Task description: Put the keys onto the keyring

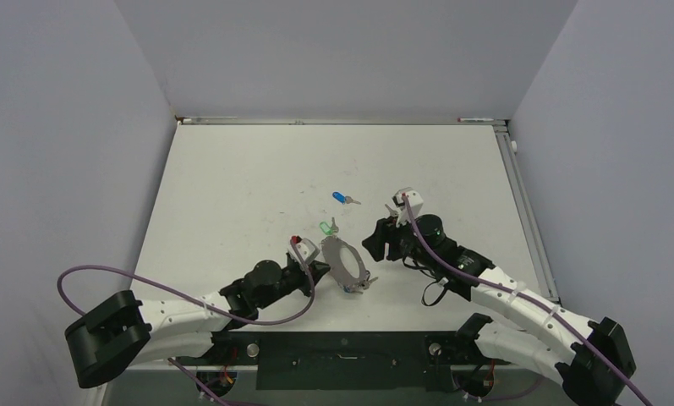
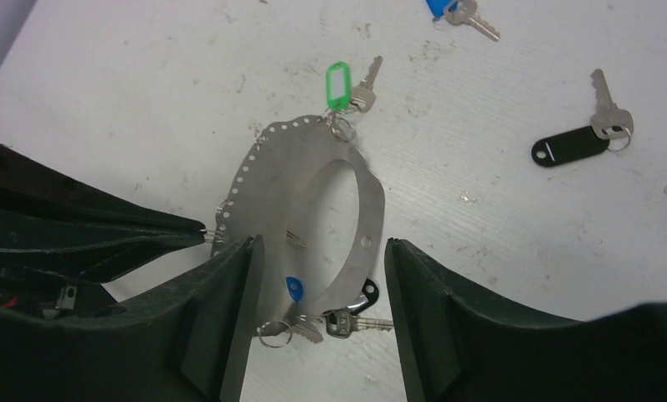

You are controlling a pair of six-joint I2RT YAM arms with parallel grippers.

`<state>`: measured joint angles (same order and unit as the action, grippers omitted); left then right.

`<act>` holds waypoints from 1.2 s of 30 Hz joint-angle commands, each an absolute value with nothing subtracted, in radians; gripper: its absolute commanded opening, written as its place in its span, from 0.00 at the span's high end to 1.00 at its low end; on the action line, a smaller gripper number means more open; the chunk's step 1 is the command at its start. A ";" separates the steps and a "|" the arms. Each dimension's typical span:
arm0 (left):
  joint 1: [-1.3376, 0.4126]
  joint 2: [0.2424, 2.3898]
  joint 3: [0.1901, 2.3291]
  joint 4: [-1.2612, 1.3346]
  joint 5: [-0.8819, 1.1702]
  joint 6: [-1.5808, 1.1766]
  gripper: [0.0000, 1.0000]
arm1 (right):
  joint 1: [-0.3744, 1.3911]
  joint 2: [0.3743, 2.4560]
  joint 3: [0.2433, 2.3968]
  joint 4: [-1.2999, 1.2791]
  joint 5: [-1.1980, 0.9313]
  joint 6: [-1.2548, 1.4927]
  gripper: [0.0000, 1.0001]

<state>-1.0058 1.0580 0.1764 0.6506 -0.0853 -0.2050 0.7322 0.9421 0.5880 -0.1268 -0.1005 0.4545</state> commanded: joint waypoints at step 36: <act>-0.997 0.945 0.181 0.686 -0.133 -0.219 1.00 | 1.237 1.070 0.362 0.361 0.308 0.345 0.34</act>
<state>-1.0046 0.9340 0.1516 0.6380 -0.1215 -0.2050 1.2060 1.0275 0.3443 0.2928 0.1753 0.3363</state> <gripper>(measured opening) 0.003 0.658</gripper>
